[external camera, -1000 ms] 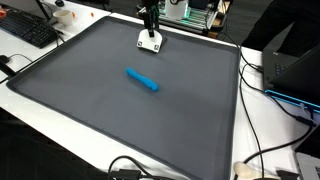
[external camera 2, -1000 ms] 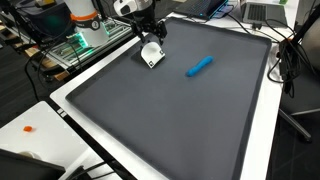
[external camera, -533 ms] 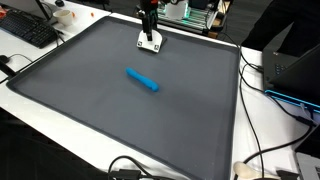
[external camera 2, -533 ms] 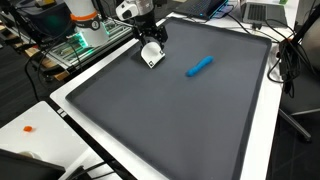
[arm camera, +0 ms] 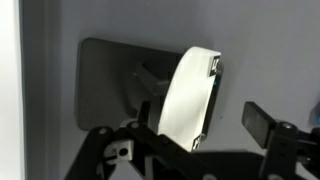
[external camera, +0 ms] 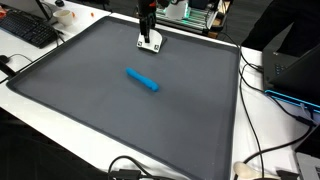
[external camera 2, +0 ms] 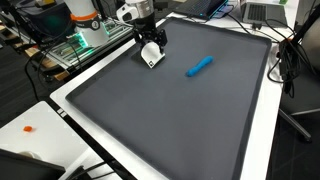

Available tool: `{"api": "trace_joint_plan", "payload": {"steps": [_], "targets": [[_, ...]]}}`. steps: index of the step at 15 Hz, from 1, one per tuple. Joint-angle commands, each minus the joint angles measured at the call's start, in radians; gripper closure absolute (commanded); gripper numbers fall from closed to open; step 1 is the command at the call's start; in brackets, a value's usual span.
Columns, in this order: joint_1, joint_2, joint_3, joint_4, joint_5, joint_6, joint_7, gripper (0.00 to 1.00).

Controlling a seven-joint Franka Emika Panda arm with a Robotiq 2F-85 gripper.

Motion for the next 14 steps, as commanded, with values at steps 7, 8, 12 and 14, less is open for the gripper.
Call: {"api": "trace_joint_plan", "payload": {"steps": [7, 8, 12, 14], "targets": [[0.017, 0.011, -0.026, -0.005, -0.056, 0.016, 0.119, 0.81], [0.017, 0.011, -0.026, -0.005, -0.061, 0.016, 0.129, 0.87], [0.019, -0.003, -0.024, -0.006, -0.030, 0.014, 0.152, 1.00], [0.019, -0.004, -0.025, -0.004, -0.034, 0.014, 0.173, 0.99]]}}
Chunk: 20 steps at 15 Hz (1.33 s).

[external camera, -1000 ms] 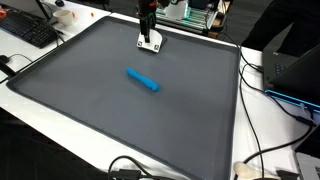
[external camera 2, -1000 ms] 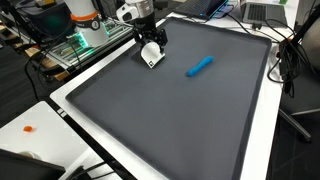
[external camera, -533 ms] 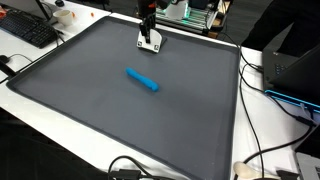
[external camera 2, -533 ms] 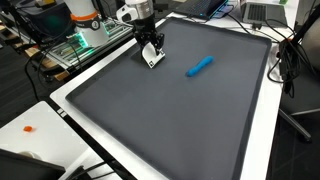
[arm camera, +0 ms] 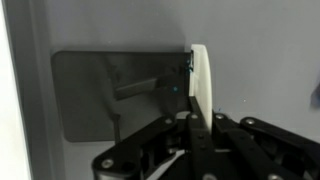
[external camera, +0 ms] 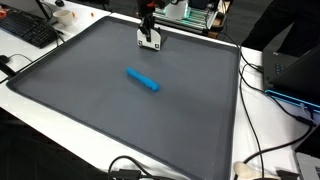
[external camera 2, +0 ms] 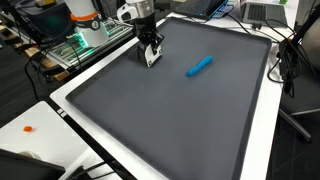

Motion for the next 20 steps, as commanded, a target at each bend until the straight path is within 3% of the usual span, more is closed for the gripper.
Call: {"api": "trace_joint_plan", "payload": {"steps": [1, 8, 13, 20], "targets": [[0.016, -0.008, -0.015, -0.013, -0.007, 0.008, 0.056, 0.99], [0.010, -0.061, -0.020, -0.001, -0.035, -0.010, 0.129, 0.99], [-0.015, -0.126, 0.005, 0.069, -0.209, -0.047, 0.205, 0.99], [0.026, -0.066, 0.050, 0.307, -0.382, -0.257, 0.058, 0.99]]}}
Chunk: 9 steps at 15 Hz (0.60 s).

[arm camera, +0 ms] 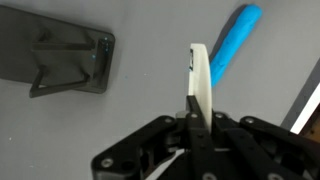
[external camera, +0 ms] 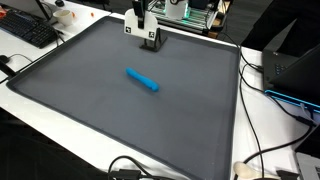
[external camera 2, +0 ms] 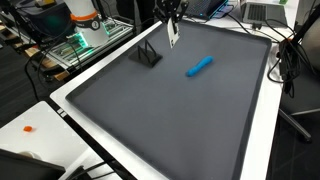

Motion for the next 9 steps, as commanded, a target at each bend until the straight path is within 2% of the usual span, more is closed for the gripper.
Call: {"api": "trace_joint_plan", "payload": {"steps": [1, 9], "targets": [[0.030, 0.061, 0.020, 0.119, -0.063, -0.092, -0.097, 0.99], [0.107, 0.221, 0.024, 0.309, -0.055, -0.142, -0.469, 0.99]]}}
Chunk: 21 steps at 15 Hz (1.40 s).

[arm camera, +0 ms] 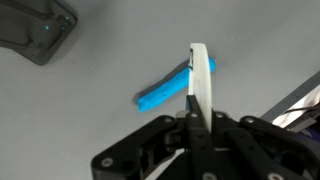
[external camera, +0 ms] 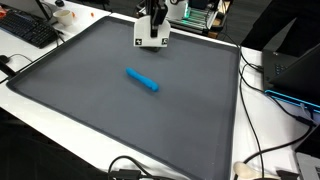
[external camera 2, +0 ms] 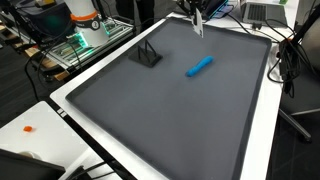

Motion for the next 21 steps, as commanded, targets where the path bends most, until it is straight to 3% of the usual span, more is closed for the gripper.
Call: {"api": "trace_joint_plan", "payload": {"steps": [1, 6, 7, 14, 21], "targets": [[0.026, 0.084, -0.011, 0.086, -0.024, -0.034, -0.168, 0.99], [0.050, 0.157, -0.026, 0.165, -0.042, -0.075, -0.412, 0.99], [0.055, 0.125, -0.032, 0.125, 0.003, -0.036, -0.358, 0.99], [0.060, 0.134, -0.040, 0.134, 0.004, -0.038, -0.369, 0.99], [0.081, 0.213, -0.030, 0.179, -0.002, -0.072, -0.557, 0.99]]}}
